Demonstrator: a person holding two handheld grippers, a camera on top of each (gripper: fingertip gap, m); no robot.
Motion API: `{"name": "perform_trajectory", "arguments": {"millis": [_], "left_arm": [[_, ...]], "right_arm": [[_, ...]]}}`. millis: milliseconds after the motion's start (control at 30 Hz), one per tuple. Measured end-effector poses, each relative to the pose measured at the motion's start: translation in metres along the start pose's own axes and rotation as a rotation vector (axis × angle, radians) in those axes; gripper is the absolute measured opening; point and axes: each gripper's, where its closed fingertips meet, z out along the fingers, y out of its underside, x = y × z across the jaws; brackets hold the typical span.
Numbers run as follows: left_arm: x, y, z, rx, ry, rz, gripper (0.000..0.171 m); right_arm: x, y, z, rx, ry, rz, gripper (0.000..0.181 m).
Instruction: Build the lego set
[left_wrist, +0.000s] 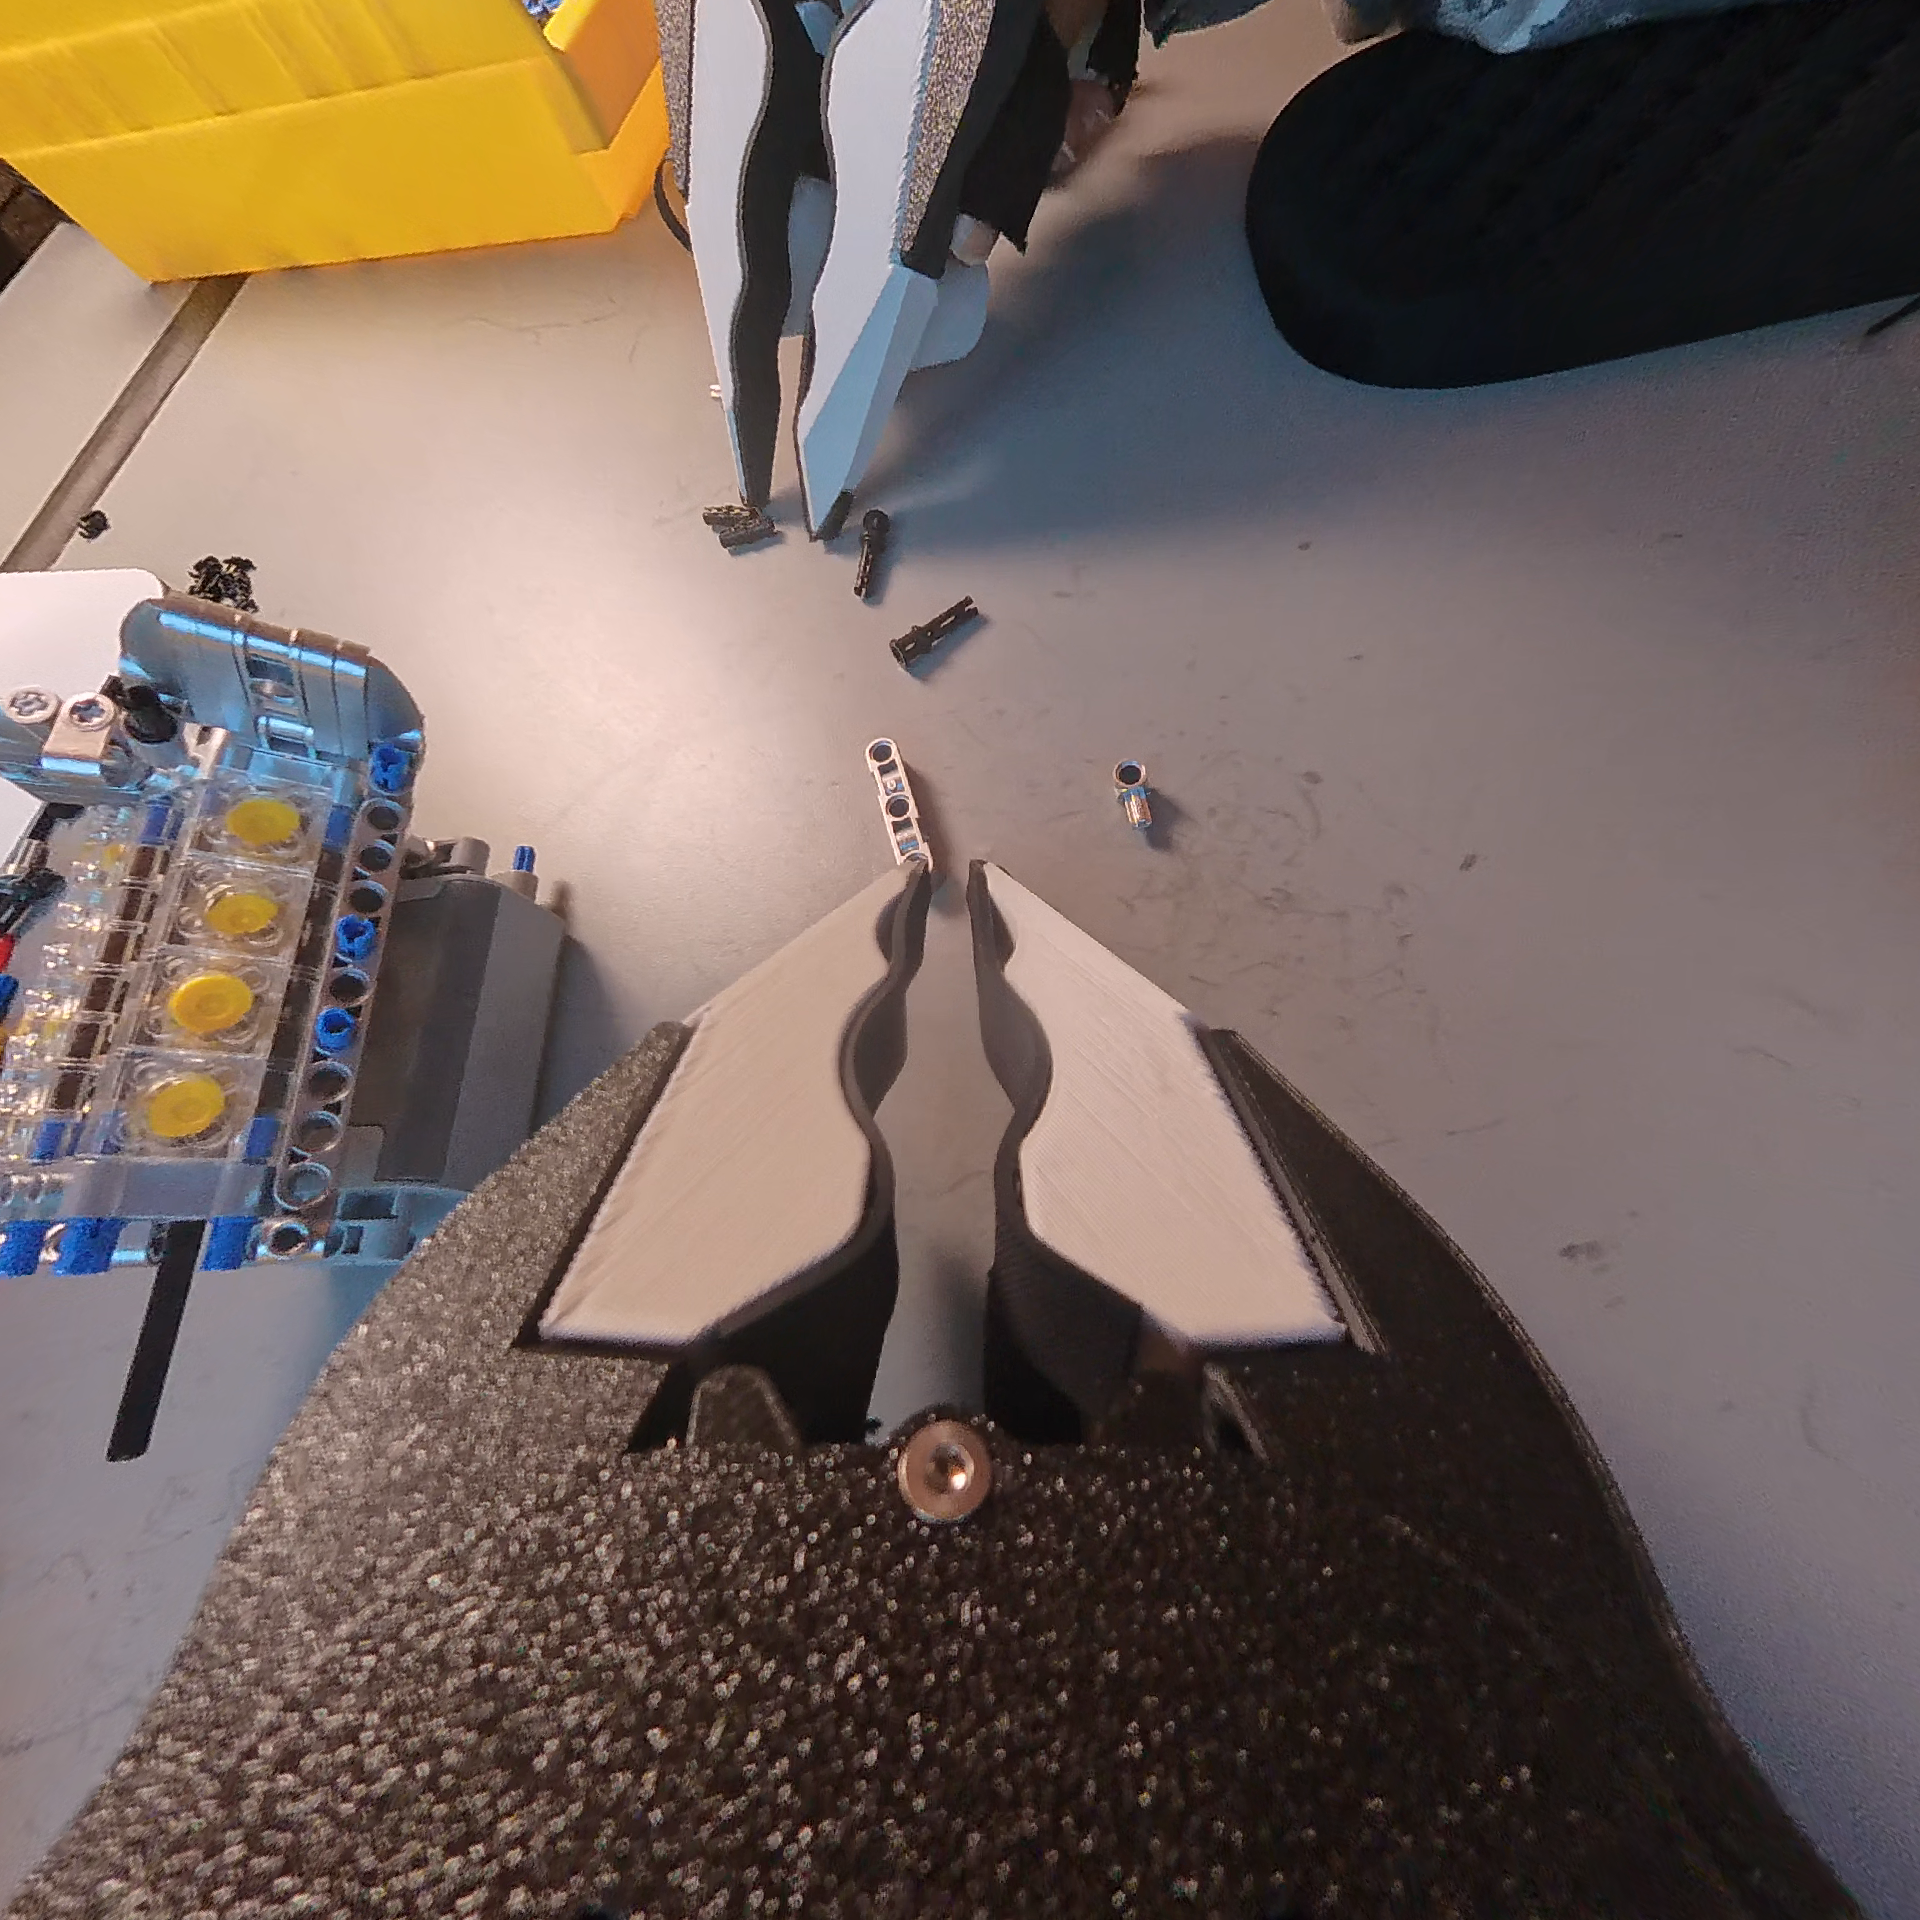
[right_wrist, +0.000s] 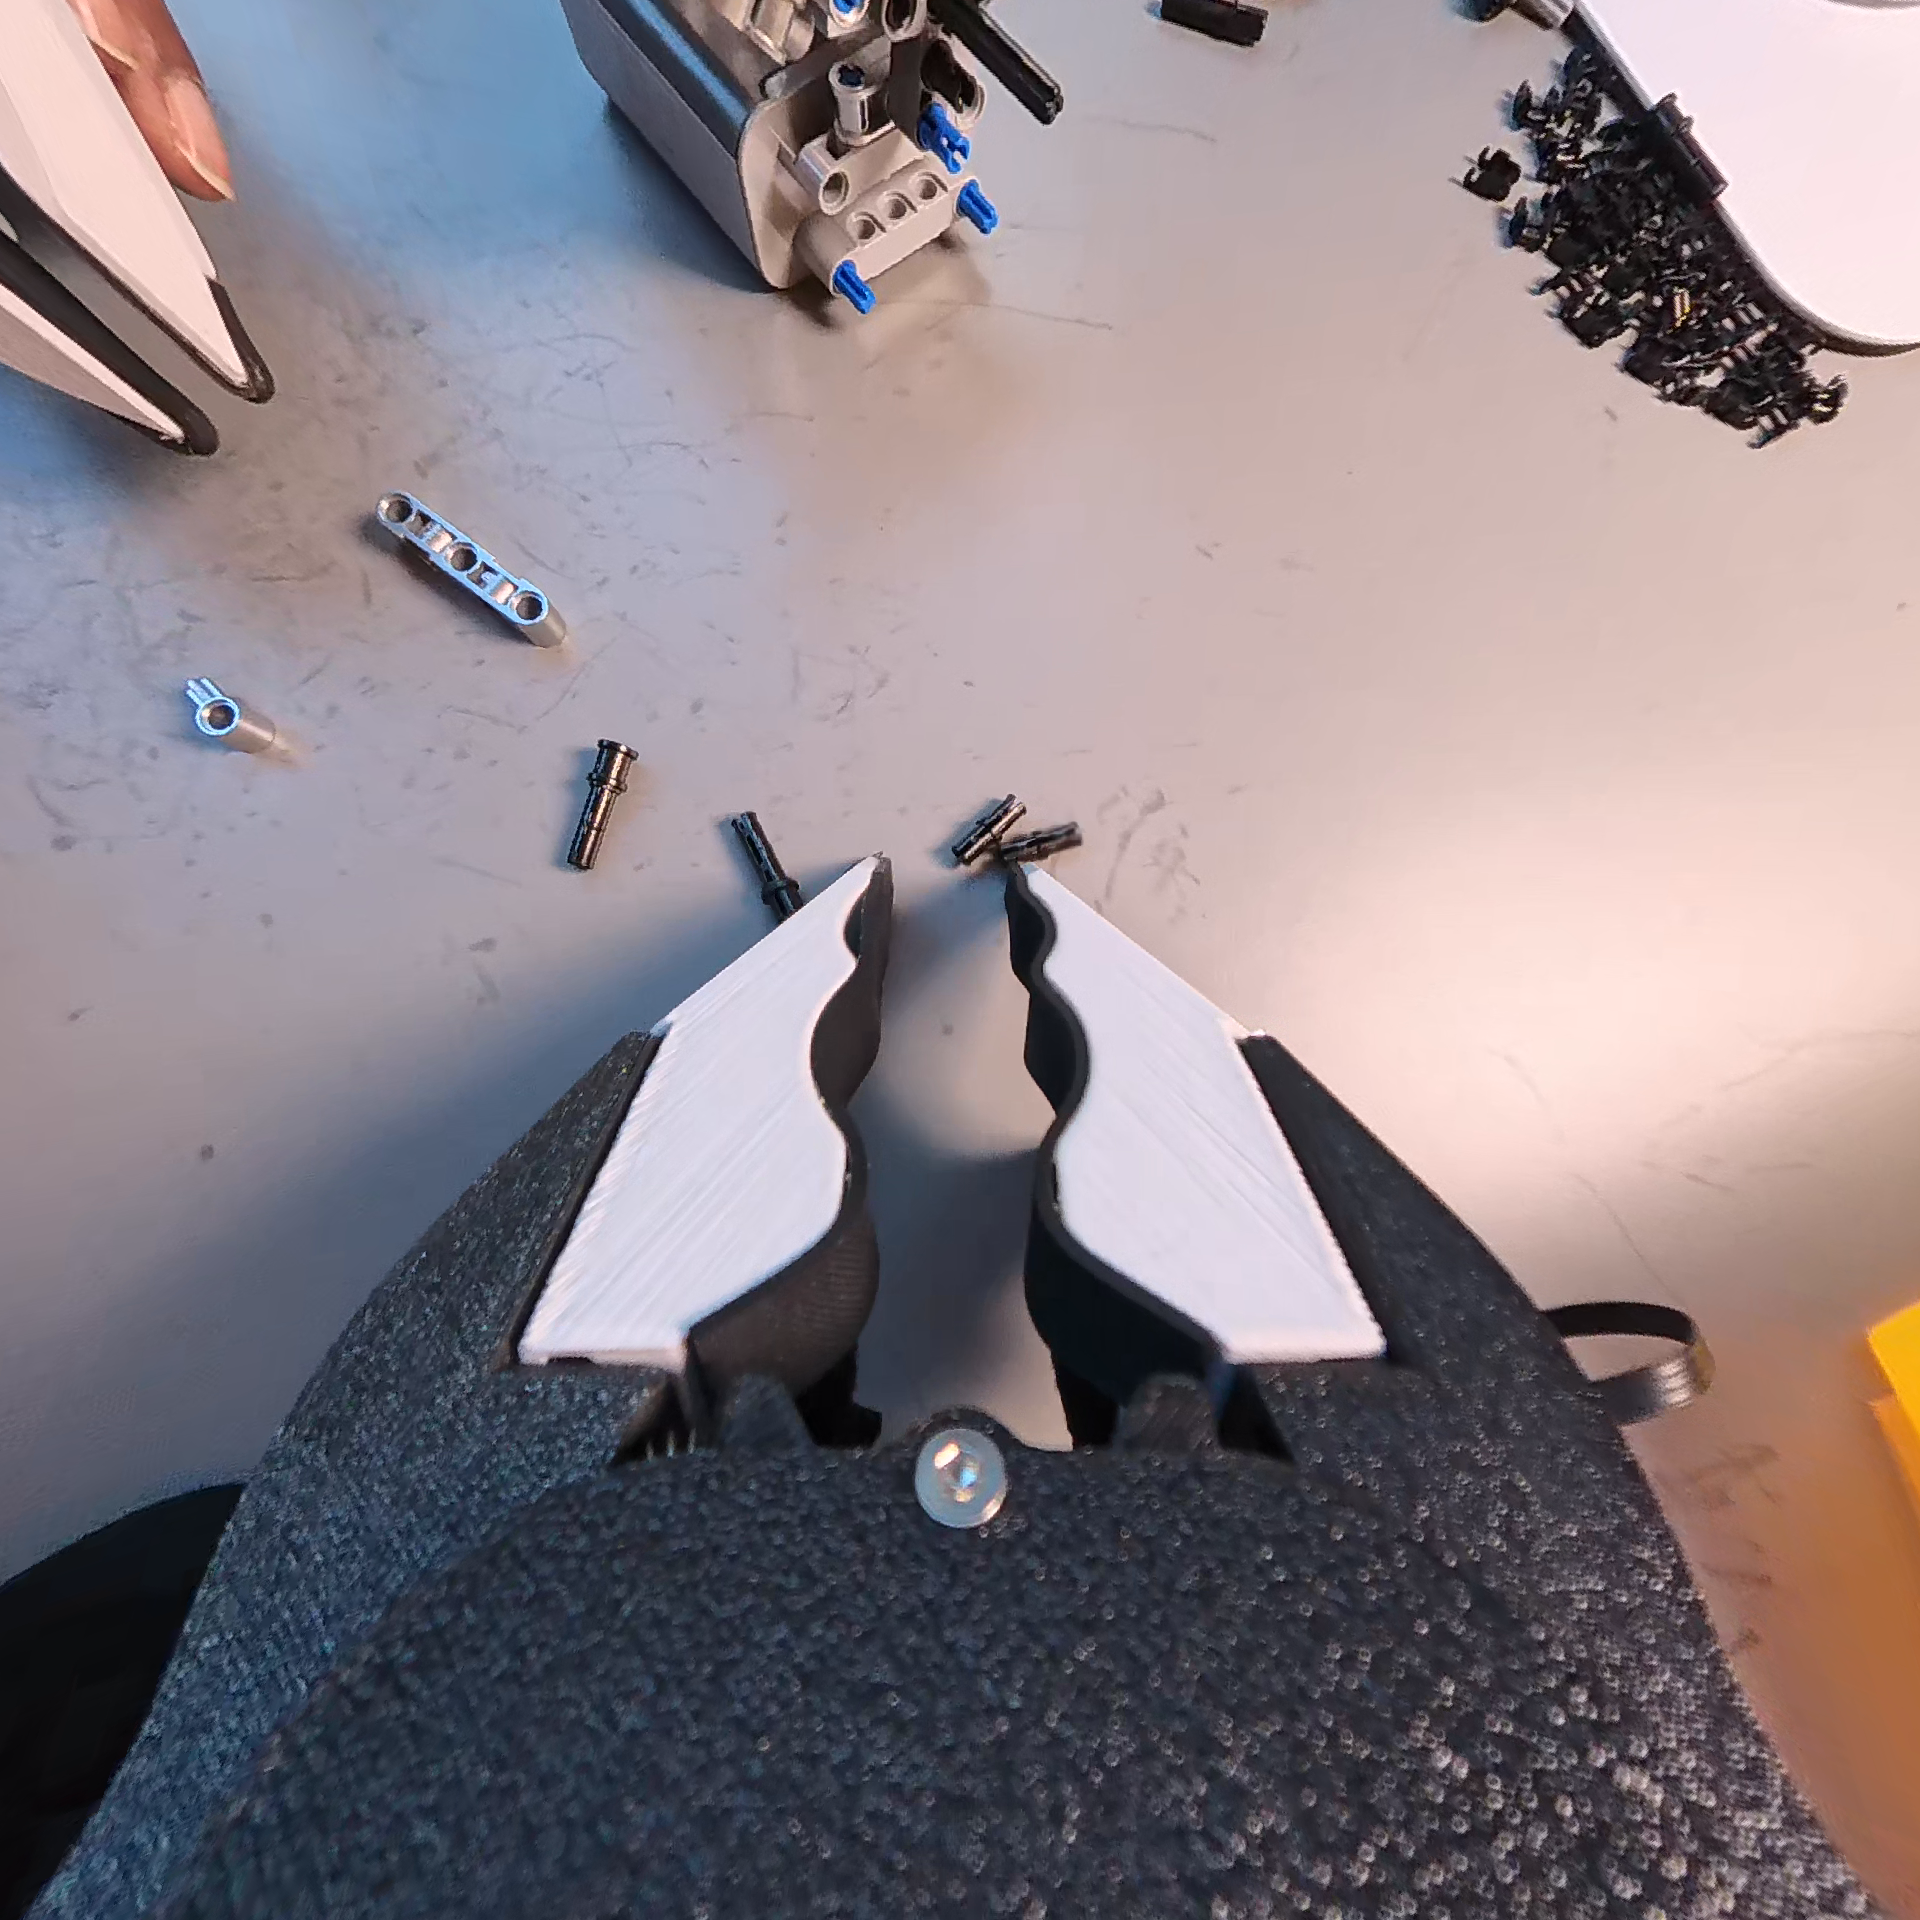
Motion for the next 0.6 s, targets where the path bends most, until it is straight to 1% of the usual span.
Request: {"name": "perform_trajectory", "arguments": {"millis": [267,400,500,600], "left_arm": [[0.0005,0.0005,0.0001,-0.002,0.001,0.004,0.006],[0.0005,0.0021,0.0000,-0.009,0.000,0.013,0.006],[-0.0002,0.0018,-0.0008,-0.005,-0.002,0.012,0.006],[-0.0019,0.0001,-0.0027,0.008,-0.007,0.001,0.006]], "right_arm": [[0.0034,-0.0066,0.0061,0.007,0.032,0.053,0.017],[0.0078,-0.0068,0.0071,0.002,0.065,0.060,0.009],[0.0081,-0.0070,0.0075,0.003,0.072,0.041,0.005],[0.0062,-0.0075,0.0067,0.000,0.082,-0.025,0.005]]}}
